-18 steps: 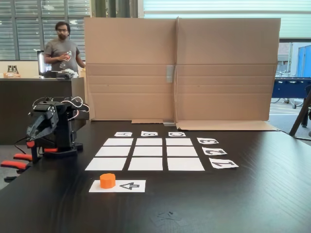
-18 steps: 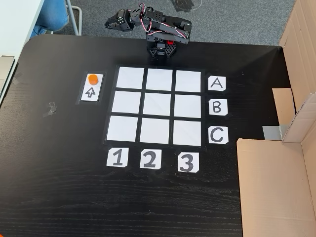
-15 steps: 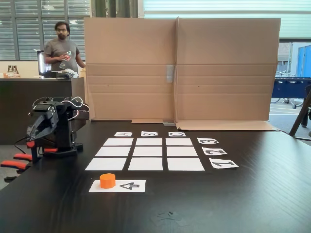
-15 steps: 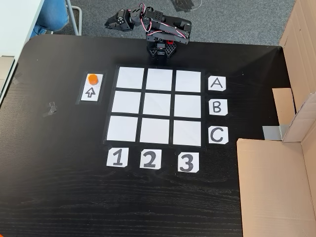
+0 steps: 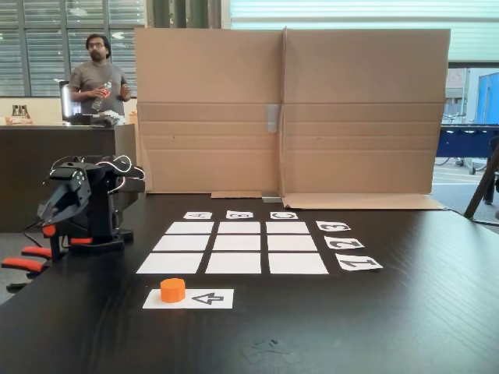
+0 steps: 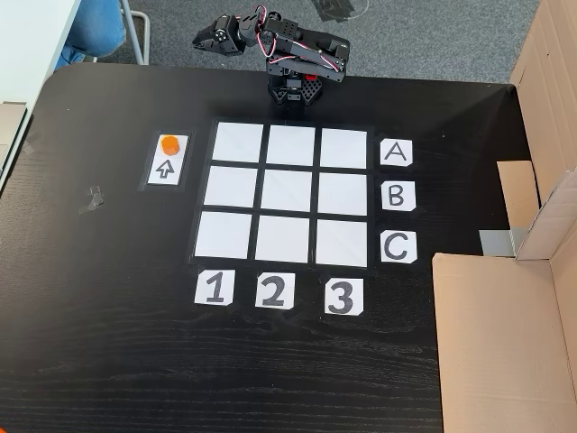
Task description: Pick up the round, orange token and place it in the grid on square B3.
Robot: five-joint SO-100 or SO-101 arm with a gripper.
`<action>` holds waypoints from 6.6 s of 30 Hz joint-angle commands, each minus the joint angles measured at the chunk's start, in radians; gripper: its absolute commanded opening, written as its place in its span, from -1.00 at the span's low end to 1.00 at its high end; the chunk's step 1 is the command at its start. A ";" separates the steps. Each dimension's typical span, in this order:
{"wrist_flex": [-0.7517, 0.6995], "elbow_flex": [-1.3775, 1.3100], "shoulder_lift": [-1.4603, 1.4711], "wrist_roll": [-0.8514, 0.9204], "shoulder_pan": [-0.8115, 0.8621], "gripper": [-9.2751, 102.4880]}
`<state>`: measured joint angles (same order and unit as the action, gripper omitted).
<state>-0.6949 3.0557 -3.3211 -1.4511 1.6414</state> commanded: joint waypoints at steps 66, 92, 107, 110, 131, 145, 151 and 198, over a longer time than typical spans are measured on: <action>-0.848 -1.629 1.787 0.583 -0.480 0.21; -0.811 -1.907 2.218 0.540 -0.646 0.21; -0.782 -1.963 2.315 0.492 -0.723 0.20; -0.782 -1.982 2.333 0.480 -0.729 0.20; -0.781 -2.068 2.413 0.480 -0.718 -0.14; -0.776 -2.102 2.439 0.503 -0.718 -0.85; -0.736 -2.088 2.365 0.508 -0.709 -0.85; -0.704 -1.264 1.232 0.291 -1.824 -0.85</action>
<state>-1.4189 1.7978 -2.1016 -1.1183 -0.1197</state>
